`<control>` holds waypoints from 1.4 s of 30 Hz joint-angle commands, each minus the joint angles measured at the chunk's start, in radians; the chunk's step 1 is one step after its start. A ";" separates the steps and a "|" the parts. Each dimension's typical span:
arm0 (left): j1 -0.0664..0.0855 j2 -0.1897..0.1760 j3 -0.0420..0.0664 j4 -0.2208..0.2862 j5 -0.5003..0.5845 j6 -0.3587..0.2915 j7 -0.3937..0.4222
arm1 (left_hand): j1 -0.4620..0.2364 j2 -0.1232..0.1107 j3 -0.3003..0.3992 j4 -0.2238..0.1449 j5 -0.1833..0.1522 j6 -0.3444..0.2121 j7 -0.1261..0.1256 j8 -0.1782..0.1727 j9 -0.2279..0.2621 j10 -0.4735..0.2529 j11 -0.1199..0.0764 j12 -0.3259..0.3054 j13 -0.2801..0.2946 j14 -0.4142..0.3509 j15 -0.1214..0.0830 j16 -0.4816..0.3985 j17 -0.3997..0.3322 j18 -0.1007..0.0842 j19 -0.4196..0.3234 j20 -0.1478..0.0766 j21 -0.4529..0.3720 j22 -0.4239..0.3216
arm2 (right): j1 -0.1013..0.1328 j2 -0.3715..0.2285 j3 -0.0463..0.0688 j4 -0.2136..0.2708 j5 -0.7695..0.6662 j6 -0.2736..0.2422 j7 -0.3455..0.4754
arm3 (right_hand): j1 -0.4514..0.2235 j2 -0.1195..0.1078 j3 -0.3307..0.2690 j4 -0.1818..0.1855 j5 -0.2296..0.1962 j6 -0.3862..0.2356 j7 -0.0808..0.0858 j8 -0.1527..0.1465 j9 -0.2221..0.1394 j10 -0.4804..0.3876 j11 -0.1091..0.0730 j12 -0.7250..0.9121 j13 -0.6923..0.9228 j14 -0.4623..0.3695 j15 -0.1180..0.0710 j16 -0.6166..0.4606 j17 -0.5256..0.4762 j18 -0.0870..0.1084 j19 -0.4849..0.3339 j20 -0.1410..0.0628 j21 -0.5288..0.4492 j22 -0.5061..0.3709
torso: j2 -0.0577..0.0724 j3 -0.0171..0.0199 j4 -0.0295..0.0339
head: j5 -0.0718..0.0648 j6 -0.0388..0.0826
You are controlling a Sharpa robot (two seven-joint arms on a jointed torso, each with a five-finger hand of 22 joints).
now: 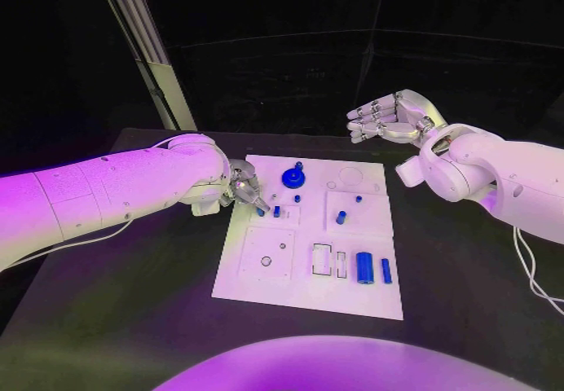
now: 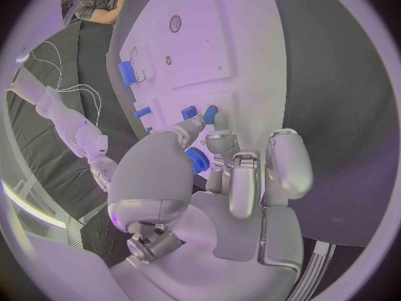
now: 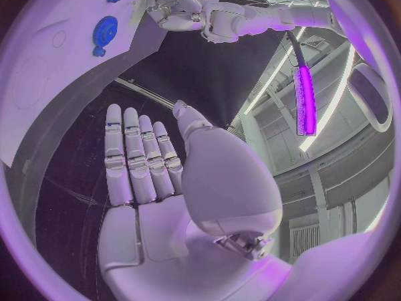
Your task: Assemble the parts on the task board
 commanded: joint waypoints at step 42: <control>-0.001 -0.011 0.000 -0.004 0.038 -0.100 0.020 | -0.089 -0.008 -0.202 0.126 0.005 -0.037 0.017 -0.004 0.023 -0.071 0.008 -0.091 -0.131 0.095 0.001 -0.014 0.226 0.011 -0.022 -0.002 -0.056 -0.057 | 0.002 0.006 0.000 -0.003 0.000 0.008 0.010 | -0.007 0.005 -0.003 -0.006 0.002 -0.004 0.008 -0.007 -0.002 -0.008 0.003 0.005 -0.001 -0.014 0.001 0.002 -0.002 0.011 0.006 0.003 -0.009 0.000 | -0.001 -0.0037 -0.0083 | 0.010 0.002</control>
